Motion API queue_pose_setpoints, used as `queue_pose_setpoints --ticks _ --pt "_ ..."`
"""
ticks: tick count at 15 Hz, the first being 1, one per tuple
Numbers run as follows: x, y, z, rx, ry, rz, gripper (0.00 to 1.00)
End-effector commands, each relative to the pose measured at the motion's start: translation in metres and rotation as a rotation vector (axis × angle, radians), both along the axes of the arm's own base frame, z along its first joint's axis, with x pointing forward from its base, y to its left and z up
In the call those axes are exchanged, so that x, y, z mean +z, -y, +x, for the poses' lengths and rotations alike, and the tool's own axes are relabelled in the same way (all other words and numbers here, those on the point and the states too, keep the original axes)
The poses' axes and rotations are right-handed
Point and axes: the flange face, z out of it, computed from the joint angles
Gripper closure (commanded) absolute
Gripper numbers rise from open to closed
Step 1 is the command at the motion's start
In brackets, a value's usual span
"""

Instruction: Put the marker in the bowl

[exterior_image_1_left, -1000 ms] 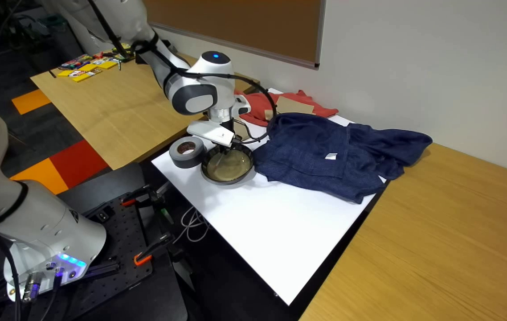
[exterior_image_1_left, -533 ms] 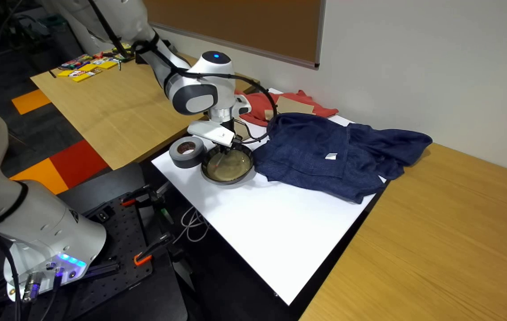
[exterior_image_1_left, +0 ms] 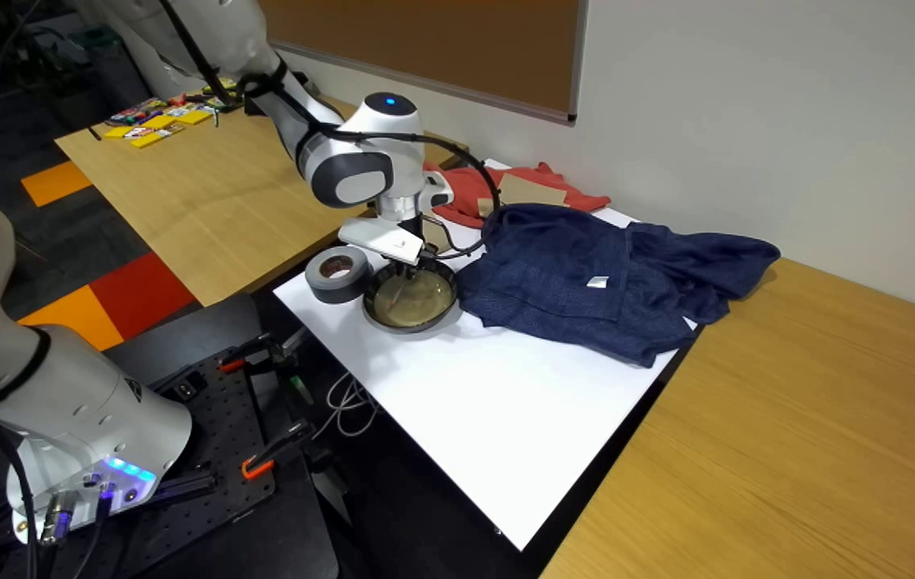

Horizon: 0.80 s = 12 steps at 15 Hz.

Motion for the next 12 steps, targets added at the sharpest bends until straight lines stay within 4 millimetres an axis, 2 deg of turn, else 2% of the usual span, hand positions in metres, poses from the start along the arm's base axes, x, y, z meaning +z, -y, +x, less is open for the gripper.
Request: queue_pose_setpoints --ticks 1,7,12 --pt "0.0007 0.0006 0.0009 -0.002 -0.001 0.001 0.46" --pt "0.0004 0.0018 0.001 -0.003 -0.005 0.003 0.01" --pt "0.0023 0.0015 0.0012 -0.002 -0.004 0.003 0.0"
